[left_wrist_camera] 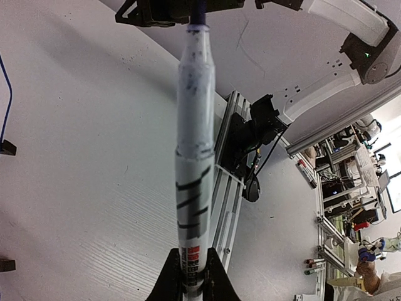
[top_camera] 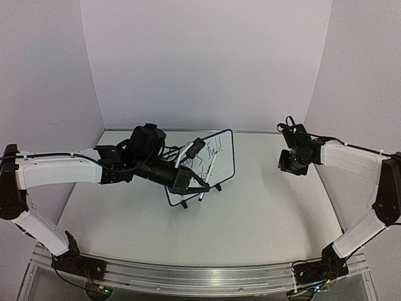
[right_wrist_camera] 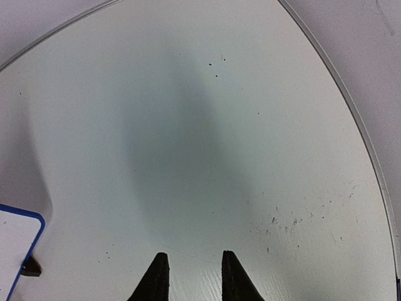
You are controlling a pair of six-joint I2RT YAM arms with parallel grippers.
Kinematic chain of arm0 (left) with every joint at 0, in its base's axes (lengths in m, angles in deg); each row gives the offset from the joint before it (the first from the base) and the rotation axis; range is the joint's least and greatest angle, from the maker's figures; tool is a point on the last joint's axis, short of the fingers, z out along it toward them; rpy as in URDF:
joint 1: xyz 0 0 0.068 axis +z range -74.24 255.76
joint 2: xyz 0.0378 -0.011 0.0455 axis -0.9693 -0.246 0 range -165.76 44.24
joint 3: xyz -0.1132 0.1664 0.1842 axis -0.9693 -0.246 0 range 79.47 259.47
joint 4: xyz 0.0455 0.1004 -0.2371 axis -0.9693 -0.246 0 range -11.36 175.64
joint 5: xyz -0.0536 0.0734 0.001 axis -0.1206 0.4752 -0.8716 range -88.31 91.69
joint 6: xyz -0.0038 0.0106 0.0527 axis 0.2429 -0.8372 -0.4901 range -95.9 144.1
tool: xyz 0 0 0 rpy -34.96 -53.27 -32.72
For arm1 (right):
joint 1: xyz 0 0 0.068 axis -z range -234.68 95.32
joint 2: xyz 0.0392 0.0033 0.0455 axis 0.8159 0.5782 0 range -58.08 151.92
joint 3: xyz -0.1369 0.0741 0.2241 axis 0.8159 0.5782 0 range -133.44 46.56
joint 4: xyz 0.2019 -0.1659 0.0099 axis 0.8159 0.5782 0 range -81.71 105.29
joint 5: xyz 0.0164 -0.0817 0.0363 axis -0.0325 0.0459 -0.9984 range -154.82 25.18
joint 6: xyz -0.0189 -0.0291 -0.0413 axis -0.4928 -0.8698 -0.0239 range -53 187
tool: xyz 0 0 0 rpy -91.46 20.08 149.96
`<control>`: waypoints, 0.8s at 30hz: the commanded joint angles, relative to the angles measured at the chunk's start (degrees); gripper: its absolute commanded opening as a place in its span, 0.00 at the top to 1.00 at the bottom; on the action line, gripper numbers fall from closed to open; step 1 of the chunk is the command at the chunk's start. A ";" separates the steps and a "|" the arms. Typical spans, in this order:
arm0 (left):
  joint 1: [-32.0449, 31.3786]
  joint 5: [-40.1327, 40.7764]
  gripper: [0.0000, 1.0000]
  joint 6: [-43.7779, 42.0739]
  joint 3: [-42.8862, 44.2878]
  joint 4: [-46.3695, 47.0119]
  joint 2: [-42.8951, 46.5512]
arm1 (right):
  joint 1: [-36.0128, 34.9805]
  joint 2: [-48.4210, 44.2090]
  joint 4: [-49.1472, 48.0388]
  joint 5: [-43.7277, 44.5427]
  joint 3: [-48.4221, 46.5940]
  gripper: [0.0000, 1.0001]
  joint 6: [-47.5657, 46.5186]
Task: Write a sentence on the whiteboard
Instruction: Set down the whiteboard marker without the cap at the center of the board.
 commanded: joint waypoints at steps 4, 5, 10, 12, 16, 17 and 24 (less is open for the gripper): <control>-0.16 0.93 1.00 -1.37 1.93 0.82 -0.69 | -0.32 -2.46 2.27 2.54 3.10 0.67 -0.24; -0.16 1.00 1.00 -1.58 2.01 0.54 -0.86 | -0.33 -2.54 2.36 2.55 3.25 0.64 -0.34; -0.89 4.67 1.00 -6.48 2.37 -7.10 -2.30 | 0.03 -2.74 2.41 2.05 3.35 0.57 -0.95; -2.40 10.39 1.00 -9.93 3.18 -13.14 -3.50 | 0.07 -3.46 2.27 1.80 3.55 0.55 -1.02; -5.60 20.09 1.00 -14.27 4.43 -21.79 -7.44 | 0.08 -7.60 -0.92 -0.44 6.02 0.50 -2.10; -6.26 21.96 1.00 -14.55 4.62 -23.15 -8.81 | 0.13 -9.65 -2.86 -1.23 7.41 0.47 -2.83; -8.77 29.26 1.00 -15.92 6.87 -29.01 -17.72 | 0.04 -17.87 -9.10 -5.45 12.03 0.41 -6.46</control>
